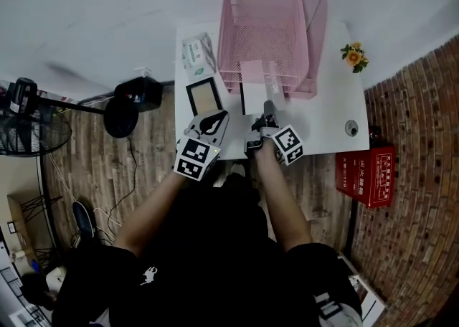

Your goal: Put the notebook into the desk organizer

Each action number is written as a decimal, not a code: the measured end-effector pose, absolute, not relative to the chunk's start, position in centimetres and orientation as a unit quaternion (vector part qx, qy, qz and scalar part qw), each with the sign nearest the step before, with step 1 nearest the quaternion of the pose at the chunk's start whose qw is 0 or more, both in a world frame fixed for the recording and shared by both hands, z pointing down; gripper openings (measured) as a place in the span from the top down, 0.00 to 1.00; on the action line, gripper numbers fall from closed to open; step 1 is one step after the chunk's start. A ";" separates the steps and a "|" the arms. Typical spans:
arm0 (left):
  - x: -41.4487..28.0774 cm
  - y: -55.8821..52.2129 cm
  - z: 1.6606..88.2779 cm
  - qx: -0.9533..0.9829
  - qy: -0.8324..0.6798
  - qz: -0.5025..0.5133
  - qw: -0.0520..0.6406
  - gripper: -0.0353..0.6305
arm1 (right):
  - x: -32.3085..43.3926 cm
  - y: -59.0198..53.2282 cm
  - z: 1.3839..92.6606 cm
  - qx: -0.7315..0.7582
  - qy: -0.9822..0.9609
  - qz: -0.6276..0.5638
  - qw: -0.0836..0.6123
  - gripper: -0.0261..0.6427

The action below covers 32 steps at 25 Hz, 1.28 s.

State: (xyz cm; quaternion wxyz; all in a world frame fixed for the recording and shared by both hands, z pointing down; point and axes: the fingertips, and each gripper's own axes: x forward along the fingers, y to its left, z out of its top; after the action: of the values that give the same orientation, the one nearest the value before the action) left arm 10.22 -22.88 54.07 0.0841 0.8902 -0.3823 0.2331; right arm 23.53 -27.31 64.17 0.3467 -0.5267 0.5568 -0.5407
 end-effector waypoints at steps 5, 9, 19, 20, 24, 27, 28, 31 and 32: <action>9.9 -23.5 54.0 0.888 -0.387 0.235 0.085 0.94 | 23.3 -28.5 64.9 -0.535 0.541 -0.547 0.349 0.94; 9.7 -23.9 54.1 0.887 -0.388 0.236 0.086 0.94 | 22.7 -29.3 65.3 -0.540 0.533 -0.551 0.347 0.94; 9.1 -24.7 54.4 0.884 -0.392 0.241 0.083 0.94 | 22.1 -31.2 65.8 -0.561 0.529 -0.546 0.328 0.92; 9.0 -24.8 54.3 0.884 -0.393 0.240 0.083 0.94 | 22.0 -31.3 65.8 -0.565 0.537 -0.541 0.316 0.92; 8.3 -25.1 54.5 0.882 -0.399 0.235 0.085 0.94 | 21.3 -31.5 65.6 -0.566 0.584 -0.518 0.265 0.83; 8.2 -25.0 54.5 0.883 -0.400 0.231 0.088 0.94 | 20.9 -31.0 65.7 -0.556 0.614 -0.509 0.232 0.71; 8.3 -25.0 54.5 0.884 -0.399 0.229 0.089 0.94 | 20.8 -30.7 65.7 -0.555 0.625 -0.504 0.219 0.68; 8.7 -24.8 54.3 0.887 -0.394 0.224 0.088 0.94 | 20.4 -29.5 65.7 -0.552 0.660 -0.479 0.175 0.65; 8.8 -24.7 54.3 0.888 -0.393 0.224 0.087 0.94 | 20.2 -29.1 65.7 -0.551 0.673 -0.467 0.158 0.64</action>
State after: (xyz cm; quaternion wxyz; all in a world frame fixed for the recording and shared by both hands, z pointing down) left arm 8.83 -24.70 54.32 0.0873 0.8878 -0.3925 0.2240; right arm 20.23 -29.10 65.70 0.1583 -0.5513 0.6728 -0.4672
